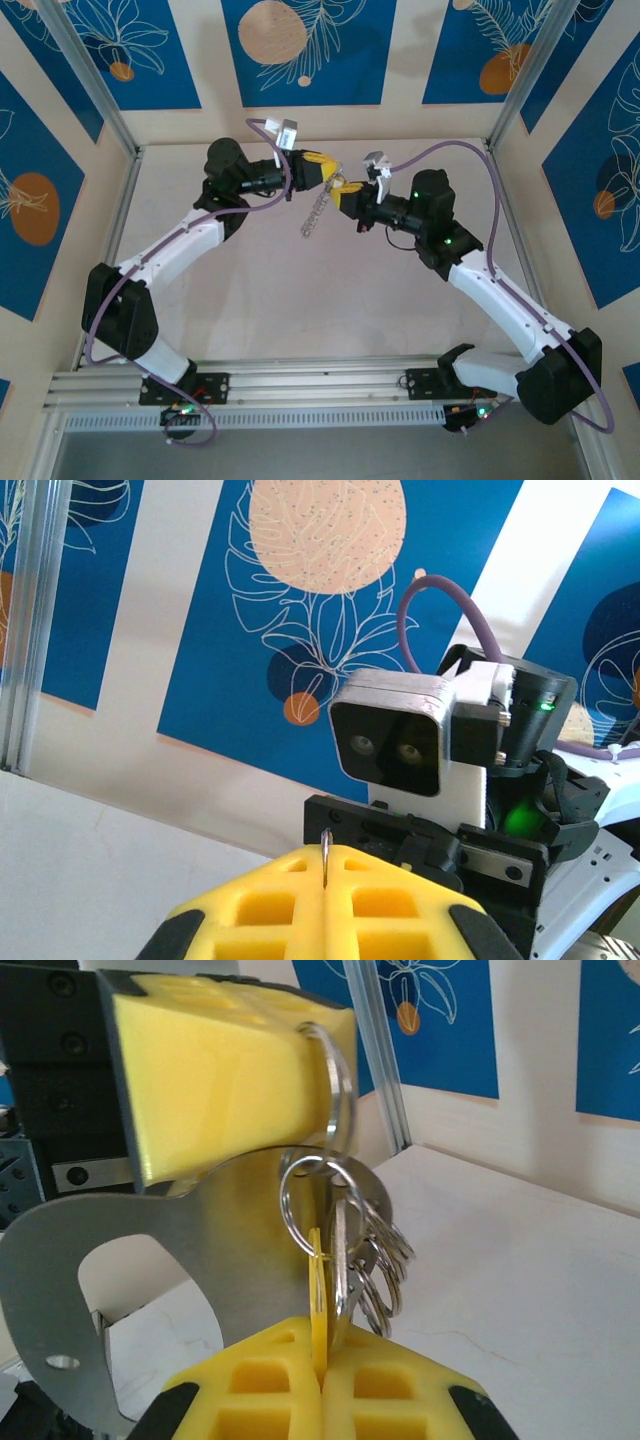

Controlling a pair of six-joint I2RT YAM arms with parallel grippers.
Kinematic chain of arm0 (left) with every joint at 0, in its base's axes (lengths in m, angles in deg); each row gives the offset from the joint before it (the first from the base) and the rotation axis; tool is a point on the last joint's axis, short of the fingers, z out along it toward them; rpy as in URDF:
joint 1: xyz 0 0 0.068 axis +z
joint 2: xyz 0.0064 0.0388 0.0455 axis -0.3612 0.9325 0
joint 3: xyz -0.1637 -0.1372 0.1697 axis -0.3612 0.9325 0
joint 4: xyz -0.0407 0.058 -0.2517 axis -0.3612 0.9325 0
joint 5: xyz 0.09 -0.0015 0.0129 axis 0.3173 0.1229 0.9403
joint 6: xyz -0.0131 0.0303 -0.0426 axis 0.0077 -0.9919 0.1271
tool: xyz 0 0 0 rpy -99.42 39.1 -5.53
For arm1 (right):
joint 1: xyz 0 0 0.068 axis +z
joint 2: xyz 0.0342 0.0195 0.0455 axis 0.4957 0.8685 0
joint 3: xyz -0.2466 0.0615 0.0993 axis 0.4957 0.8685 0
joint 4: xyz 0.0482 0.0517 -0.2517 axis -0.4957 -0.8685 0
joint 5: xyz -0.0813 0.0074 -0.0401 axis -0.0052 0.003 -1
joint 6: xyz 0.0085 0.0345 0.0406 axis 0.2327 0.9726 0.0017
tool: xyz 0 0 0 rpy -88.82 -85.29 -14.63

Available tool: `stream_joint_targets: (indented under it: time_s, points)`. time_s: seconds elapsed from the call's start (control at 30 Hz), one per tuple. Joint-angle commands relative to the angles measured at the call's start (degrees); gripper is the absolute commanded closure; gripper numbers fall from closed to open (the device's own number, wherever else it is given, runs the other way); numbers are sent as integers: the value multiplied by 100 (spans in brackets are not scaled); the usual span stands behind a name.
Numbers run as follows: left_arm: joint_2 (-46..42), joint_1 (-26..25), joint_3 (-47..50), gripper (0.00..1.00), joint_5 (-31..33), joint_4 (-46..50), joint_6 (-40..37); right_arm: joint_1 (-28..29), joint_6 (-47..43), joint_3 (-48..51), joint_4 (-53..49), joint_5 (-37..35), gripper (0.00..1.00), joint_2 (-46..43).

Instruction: Put the keys on the keyring

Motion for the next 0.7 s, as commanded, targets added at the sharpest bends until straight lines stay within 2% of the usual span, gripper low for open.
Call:
stream_joint_targets:
  time_s: [0.0, 0.1, 0.3, 0.47, 0.53, 0.67]
  points:
    - [-246, -45, 23, 100, 212, -609, 126, 247, -209, -280, -390, 211, 100, 110]
    - [-229, -45, 43, 100, 223, -683, 187, 393, -371, -482, -673, 176, 100, 341]
    - [-259, -43, 112, 100, 271, -755, 208, 291, -370, -527, -879, 182, 100, 461]
    - [-323, -46, 214, 100, 428, -914, 258, -35, -359, -416, -1174, 268, 66, 216]
    - [-353, -41, 274, 100, 521, -1011, 306, -259, -334, -288, -1249, 358, 61, 6]
    - [-390, -45, 401, 100, 683, -1352, 503, -828, -156, -22, -1240, 553, 61, -516]
